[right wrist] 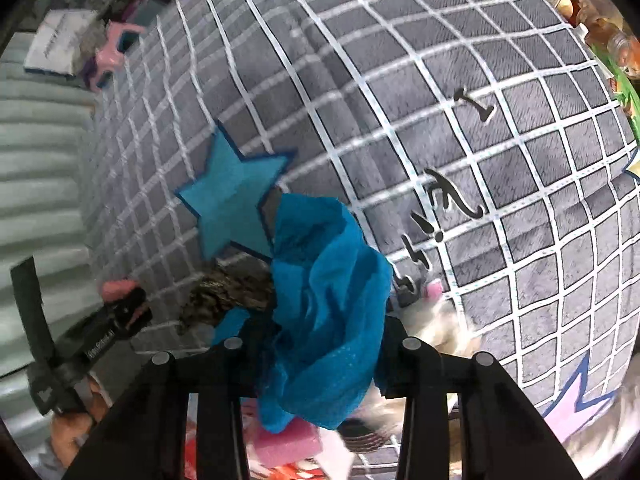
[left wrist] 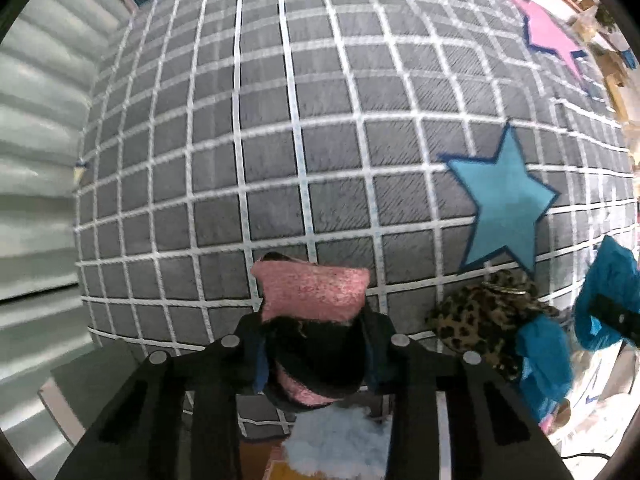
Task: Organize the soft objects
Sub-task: 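Grasp the pink-and-black sock with the left tool while the right tool grasps the blue cloth, then lift the sock and blue cloth and carry both tools over the white box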
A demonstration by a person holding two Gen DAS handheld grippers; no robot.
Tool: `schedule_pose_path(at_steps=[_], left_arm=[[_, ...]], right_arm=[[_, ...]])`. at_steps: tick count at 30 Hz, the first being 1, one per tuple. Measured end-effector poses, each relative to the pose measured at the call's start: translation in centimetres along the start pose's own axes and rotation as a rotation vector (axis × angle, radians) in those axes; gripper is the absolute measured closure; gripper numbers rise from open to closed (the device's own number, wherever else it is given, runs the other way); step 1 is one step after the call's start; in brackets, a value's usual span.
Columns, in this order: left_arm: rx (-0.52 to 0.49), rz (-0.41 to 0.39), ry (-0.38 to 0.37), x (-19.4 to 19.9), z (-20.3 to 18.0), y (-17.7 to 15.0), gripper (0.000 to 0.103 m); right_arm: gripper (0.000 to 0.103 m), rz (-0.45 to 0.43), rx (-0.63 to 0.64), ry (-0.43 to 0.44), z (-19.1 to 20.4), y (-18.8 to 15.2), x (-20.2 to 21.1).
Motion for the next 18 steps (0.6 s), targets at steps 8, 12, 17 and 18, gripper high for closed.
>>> schedule_pose_path(at_steps=[8, 12, 17, 18], left_arm=[[0.003, -0.151, -0.047, 5.4, -1.3, -1.4, 0.066], [-0.003, -0.188, -0.066, 7.0, -2.1, -1.6, 0.066], [-0.052, -0.236, -0.051, 5.0, -5.0, -2.8, 0.066], [-0.067, -0.244, -0.051, 3.2, -6.4, -3.0, 0.066]], right_arm=[[0.063, -0.048, 0.021, 0.055, 0.7, -0.2, 3.3], [0.063, -0.053, 0.048, 0.046, 0.0, -1.4, 5.8], [0.063, -0.059, 0.125, -0.023, -0.7, -3.5, 7.6], [0.063, -0.063, 0.146, -0.032, -0.8, -4.0, 8.0]])
Point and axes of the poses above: each gripper's, at about its wrist camera, not at the fingertips, and x roughly against the way its jaws point, z to its left, y to its top, the point moved 7 cm from there along -x, roughly the way its jaws point, and after that the axes turned 2 degrees about z, right-handed, at the moved point
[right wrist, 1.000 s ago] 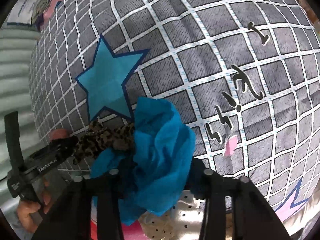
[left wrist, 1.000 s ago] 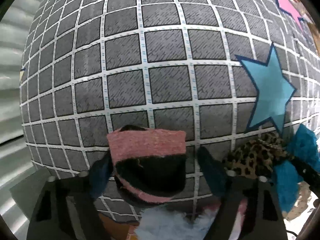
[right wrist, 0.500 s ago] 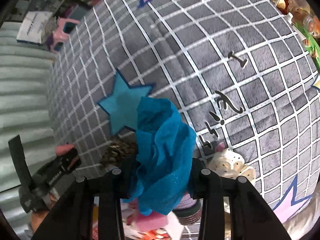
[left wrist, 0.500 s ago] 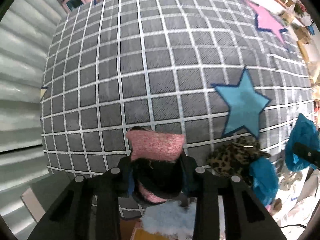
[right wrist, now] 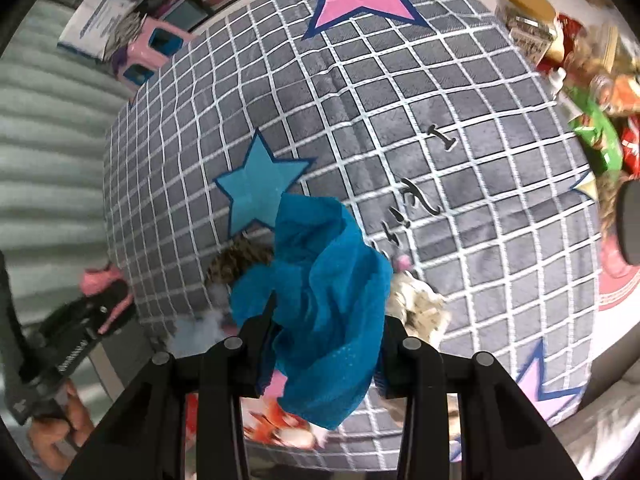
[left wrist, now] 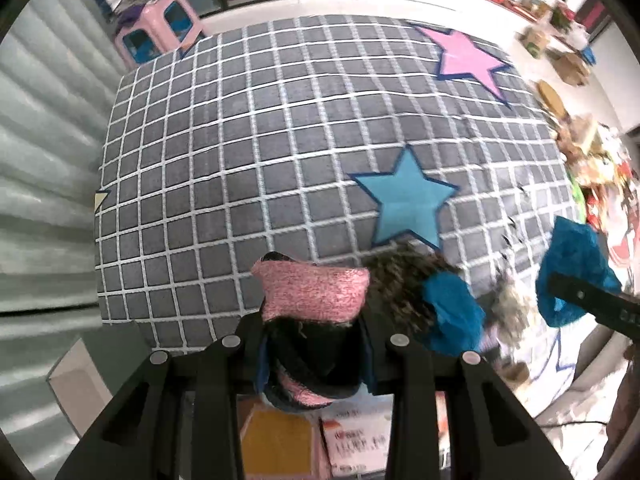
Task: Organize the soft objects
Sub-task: 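Lift the sock and blue cloth and carry both tools over the white box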
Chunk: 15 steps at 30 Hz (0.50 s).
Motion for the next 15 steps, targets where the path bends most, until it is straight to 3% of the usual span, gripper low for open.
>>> schedule_pose_path(at_steps=[4, 11, 12, 14, 15], left_arm=[[-0.030, -0.029, -0.008, -6.1, -5.3, -1.7, 0.066], [-0.027, -0.074, -0.097, -15.4, -12.7, -3.9, 0.066], [-0.028, -0.070, -0.102, -16.0, -10.2, -1.2, 0.066], [-0.035, -0.063, -0.101, -16.1, -8.1, -0.5, 0.066], [-0.037, -0.063, -0.100, -14.0, -4.5, 0.2, 0.066]], right_arm=[[0.063, -0.008, 0.031, 0.004, 0.1, -1.4, 1.0], [0.063, -0.029, 0.109, 0.000, 0.1, -4.6, 2.8], [0.063, -0.023, 0.116, 0.005, 0.0, -5.2, 2.9], [0.063, -0.012, 0.123, 0.022, -0.1, -6.3, 3.0], [0.063, -0.009, 0.127, 0.027, -0.3, -6.8, 3.0]])
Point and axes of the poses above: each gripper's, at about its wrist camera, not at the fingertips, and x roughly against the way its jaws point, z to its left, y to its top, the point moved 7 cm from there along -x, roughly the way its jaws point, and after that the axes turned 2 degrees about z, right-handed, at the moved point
